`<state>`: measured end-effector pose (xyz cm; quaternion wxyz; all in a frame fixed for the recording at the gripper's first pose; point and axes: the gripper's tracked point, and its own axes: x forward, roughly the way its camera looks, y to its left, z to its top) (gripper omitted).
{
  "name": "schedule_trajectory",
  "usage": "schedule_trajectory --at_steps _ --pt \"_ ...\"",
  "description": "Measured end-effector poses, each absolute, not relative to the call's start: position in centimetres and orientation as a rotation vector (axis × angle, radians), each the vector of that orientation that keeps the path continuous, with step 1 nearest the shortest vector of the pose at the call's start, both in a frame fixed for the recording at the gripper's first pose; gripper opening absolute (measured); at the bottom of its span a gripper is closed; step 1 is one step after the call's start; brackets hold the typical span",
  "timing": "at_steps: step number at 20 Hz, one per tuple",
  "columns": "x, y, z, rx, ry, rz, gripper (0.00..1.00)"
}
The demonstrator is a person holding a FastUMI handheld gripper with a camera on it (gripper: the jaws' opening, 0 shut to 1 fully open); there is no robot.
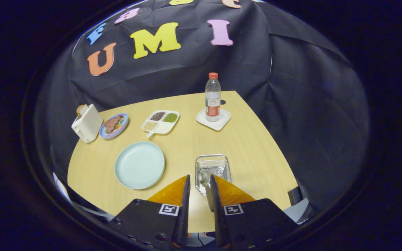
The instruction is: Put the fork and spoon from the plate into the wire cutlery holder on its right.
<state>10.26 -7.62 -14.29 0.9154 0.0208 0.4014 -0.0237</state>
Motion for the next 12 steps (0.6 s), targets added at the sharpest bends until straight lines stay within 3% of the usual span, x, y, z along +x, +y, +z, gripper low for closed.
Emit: schedule_trajectory --at_steps 1,4,10,12 --pt "10.2 -7.2 -13.8 0.049 0.802 -0.044 0.32" --pt "10.4 -6.3 -12.2 0.053 0.721 -0.041 0.54" --pt "10.3 -2.1 -8.2 0.064 0.505 0.000 0.72" --pt "9.9 -0.1 -7.7 0.058 0.451 0.027 0.73"
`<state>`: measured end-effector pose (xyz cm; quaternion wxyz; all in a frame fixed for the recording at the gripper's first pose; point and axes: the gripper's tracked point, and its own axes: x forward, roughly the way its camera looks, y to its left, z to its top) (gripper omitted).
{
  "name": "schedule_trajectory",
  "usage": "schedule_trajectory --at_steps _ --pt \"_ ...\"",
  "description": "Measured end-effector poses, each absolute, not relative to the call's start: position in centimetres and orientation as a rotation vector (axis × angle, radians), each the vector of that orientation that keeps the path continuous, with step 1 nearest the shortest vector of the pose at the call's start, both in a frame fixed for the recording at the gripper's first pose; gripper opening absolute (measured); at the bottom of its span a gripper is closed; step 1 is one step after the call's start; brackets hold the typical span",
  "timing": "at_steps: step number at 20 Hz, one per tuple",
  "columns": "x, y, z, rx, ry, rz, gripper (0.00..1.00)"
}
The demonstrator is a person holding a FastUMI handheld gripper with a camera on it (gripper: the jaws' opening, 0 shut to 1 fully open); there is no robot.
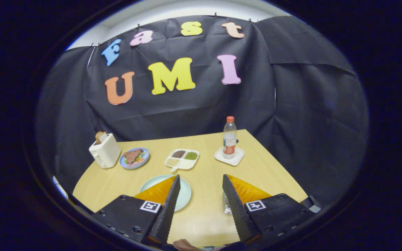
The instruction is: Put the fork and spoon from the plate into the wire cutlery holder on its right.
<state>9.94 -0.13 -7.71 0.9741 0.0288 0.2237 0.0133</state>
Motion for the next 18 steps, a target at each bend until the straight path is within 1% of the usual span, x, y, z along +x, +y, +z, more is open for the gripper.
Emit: schedule_trajectory --at_steps 6,9,13,16,18 --pt "7.7 5.7 -5.0 0.027 0.293 0.076 0.85" --pt "6.5 7.4 -3.6 -0.020 0.224 0.061 0.94" --pt "4.6 9.3 -2.8 -0.012 0.167 0.078 0.95" --pt "3.4 8.5 -1.9 -0.037 0.107 0.027 0.95" --pt "2.5 8.7 -1.5 -0.048 0.068 0.022 0.95"
